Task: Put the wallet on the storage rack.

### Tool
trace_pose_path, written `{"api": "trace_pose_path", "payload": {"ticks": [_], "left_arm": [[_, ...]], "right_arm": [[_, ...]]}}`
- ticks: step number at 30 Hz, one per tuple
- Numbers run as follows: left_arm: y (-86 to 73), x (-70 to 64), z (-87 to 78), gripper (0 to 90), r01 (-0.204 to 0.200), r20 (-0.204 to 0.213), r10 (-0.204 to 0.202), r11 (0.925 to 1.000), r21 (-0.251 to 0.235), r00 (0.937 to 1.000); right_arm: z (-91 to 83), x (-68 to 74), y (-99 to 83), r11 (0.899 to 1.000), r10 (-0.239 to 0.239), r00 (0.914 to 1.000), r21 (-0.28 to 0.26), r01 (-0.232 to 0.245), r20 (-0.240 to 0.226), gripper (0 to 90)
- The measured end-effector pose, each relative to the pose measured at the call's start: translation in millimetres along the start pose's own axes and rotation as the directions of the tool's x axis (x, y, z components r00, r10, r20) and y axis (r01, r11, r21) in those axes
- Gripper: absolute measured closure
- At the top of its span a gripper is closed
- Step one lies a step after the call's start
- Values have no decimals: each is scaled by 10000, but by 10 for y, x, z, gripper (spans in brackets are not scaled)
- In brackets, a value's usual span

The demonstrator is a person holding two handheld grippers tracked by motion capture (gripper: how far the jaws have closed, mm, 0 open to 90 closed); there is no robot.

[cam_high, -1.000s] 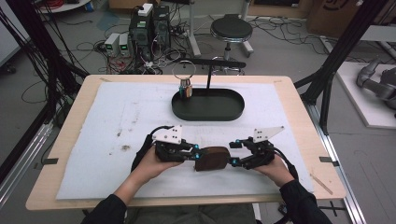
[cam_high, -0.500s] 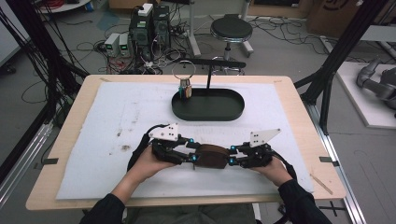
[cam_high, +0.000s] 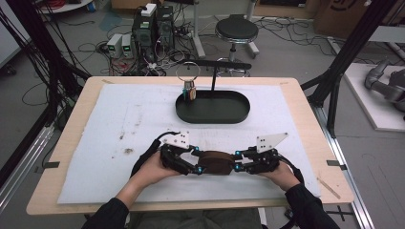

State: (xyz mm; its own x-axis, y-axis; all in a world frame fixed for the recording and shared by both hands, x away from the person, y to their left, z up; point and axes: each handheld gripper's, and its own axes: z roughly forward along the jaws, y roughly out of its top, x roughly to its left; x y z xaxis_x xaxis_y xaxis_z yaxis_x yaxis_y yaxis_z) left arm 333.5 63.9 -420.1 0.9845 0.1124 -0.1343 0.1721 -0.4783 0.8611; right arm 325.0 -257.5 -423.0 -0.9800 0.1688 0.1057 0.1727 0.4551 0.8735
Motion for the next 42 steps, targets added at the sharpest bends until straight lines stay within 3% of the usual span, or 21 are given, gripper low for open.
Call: {"api": "trace_pose_path", "payload": {"ticks": [3, 6, 10, 14, 17, 20, 22, 23, 25, 28, 31, 34, 36, 38, 42], "left_arm": [[-2, -11, -5, 599, -140, 110, 141, 9998, -105, 9998], [1, -5, -28, 648, -72, 257, 79, 9996, -278, 9996], [15, -18, -38, 671, -125, 305, 140, 9988, -473, 9994], [38, -18, -74, 674, -167, 171, 180, 9973, -715, 9997], [65, -3, -124, 675, -152, -36, 149, 9955, -938, 9999], [98, 13, -172, 675, -152, -253, 124, 9934, -1138, 9996], [123, 26, -196, 675, -88, -369, 40, 9914, -1304, 9993], [134, 33, -208, 675, -97, -498, 29, 9904, -1378, 9988], [168, 55, -234, 675, -98, -700, 8, 9917, -1281, 9975], [214, 81, -280, 675, -102, -1006, -47, 9890, -1474, 9949], [269, 122, -325, 676, -122, -1486, -94, 9895, -1438, 9889], [324, 197, -364, 677, -76, -1957, -233, 9878, -1556, 9804], [357, 256, -381, 678, -20, -2224, -374, 9847, -1743, 9742], [391, 319, -393, 678, 41, -2426, -497, 9828, -1849, 9688], [455, 444, -414, 678, 177, -2916, -740, 9814, -1913, 9537]], "right_arm": [[2, 4, -1, 10000, -16, 10000, 40, 16, -75, 692], [-4, -1, 0, 10000, -12, 9999, -37, 11, -102, 684], [-17, -5, 3, 9998, 80, 10000, -160, -80, -31, 632], [-81, -38, -4, 9979, 499, 9985, -436, -488, 240, 505], [-166, -77, -12, 9941, 800, 9946, -784, -748, 655, 435], [-258, -107, -34, 9886, 1144, 9816, -1152, -972, 1531, 399], [-333, -133, -58, 9836, 1442, 9635, -1393, -1146, 2255, 392], [-373, -148, -72, 9803, 1611, 9505, -1550, -1228, 2658, 386], [-453, -179, -103, 9707, 2126, 9139, -1821, -1569, 3459, 381], [-565, -233, -165, 9548, 2826, 8482, -2162, -2039, 4481, 373], [-664, -272, -229, 9437, 3224, 8007, -2381, -2298, 5049, 370], [-717, -289, -262, 9363, 3459, 7722, -2489, -2476, 5330, 369], [-741, -300, -279, 9333, 3549, 7617, -2532, -2547, 5421, 370], [-757, -306, -290, 9323, 3580, 7547, -2555, -2561, 5498, 369], [-770, -310, -296, 9320, 3586, 7512, -2577, -2548, 5541, 370]]}}
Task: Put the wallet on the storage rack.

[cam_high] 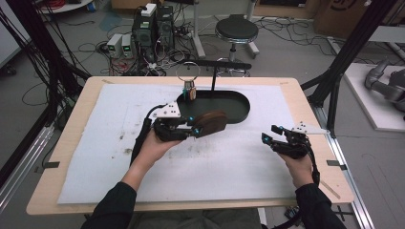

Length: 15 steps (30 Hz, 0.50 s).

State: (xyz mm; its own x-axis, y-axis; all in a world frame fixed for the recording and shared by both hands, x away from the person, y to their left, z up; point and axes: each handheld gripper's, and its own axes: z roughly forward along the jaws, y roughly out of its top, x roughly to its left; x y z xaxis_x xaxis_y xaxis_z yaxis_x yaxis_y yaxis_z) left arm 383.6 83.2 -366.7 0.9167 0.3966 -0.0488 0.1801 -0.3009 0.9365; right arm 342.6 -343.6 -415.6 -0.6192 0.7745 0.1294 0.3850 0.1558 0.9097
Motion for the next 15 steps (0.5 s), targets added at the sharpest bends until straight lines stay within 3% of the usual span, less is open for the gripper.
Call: {"api": "trace_pose_path", "payload": {"ticks": [7, 15], "left_arm": [[69, 205, 100, 680, 387, -598, -394, 9992, -138, 9974], [100, 391, 356, 679, 687, -807, -685, 9976, 3, 9944]], "right_arm": [[2, -2, -1, 10000, -18, 10000, 35, 18, -21, 370], [4, -8, -2, 10000, 29, 10000, 52, -29, -27, 369]]}}
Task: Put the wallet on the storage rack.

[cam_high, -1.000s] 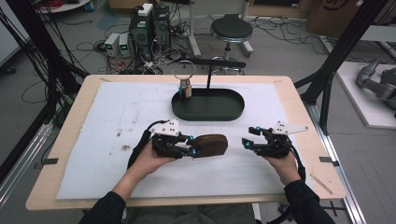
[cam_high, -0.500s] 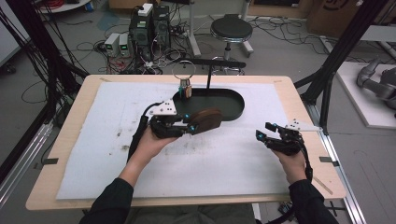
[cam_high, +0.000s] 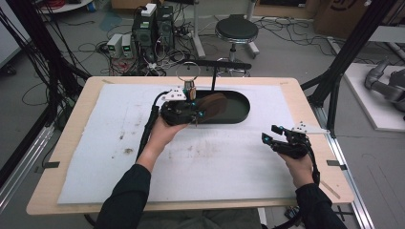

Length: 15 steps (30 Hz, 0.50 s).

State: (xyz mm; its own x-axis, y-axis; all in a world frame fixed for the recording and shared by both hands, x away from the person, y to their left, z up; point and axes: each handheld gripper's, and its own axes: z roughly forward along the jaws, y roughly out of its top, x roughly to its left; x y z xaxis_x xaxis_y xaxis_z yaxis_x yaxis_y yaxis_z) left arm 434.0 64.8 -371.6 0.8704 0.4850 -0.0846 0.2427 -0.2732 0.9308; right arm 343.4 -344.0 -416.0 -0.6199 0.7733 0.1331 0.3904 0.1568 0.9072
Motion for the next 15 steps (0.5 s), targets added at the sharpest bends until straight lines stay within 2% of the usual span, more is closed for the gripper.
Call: {"api": "trace_pose_path", "payload": {"ticks": [4, 9, 15], "left_arm": [[0, 69, 171, 679, 196, 53, -196, 9998, 71, 9998], [-73, 148, 346, 679, 474, 77, -476, 9985, 259, 9988], [-142, 262, 498, 679, 706, -208, -699, 9967, 393, 9973]], "right_arm": [[7, -6, 0, 10000, -64, 10000, -21, 64, -38, 370], [7, -8, 0, 10000, -30, 10000, -21, 30, -57, 370], [11, -9, 0, 10000, -16, 10000, -33, 16, -77, 370]]}}
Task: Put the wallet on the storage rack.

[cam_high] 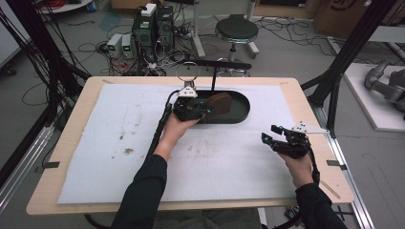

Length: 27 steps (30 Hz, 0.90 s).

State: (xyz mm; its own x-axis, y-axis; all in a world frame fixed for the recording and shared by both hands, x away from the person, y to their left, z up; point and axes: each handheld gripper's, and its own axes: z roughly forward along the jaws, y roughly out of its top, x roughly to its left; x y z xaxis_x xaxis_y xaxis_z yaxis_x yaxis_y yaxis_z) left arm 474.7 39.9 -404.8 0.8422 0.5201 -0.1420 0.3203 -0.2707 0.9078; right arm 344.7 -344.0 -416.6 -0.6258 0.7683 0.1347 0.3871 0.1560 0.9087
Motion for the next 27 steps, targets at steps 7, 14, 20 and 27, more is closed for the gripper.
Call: {"api": "trace_pose_path", "payload": {"ticks": [7, 14, 20, 27], "left_arm": [[1, 124, 125, 679, 267, -166, -266, 9996, 53, 9995], [-42, 239, 225, 679, 493, -407, -479, 9982, 328, 9980], [-57, 292, 307, 679, 621, -261, -606, 9964, 580, 9978], [-83, 303, 341, 673, 524, -170, -516, 9972, 539, 9985]], "right_arm": [[11, 4, -1, 10000, 22, 10000, 47, -22, -48, 370], [13, 4, -2, 10000, -17, 10000, 55, 17, -88, 370], [26, 9, -2, 9999, -75, 9999, 101, 76, -144, 370], [24, 7, -2, 9999, -97, 9998, 78, 98, -164, 370]]}}
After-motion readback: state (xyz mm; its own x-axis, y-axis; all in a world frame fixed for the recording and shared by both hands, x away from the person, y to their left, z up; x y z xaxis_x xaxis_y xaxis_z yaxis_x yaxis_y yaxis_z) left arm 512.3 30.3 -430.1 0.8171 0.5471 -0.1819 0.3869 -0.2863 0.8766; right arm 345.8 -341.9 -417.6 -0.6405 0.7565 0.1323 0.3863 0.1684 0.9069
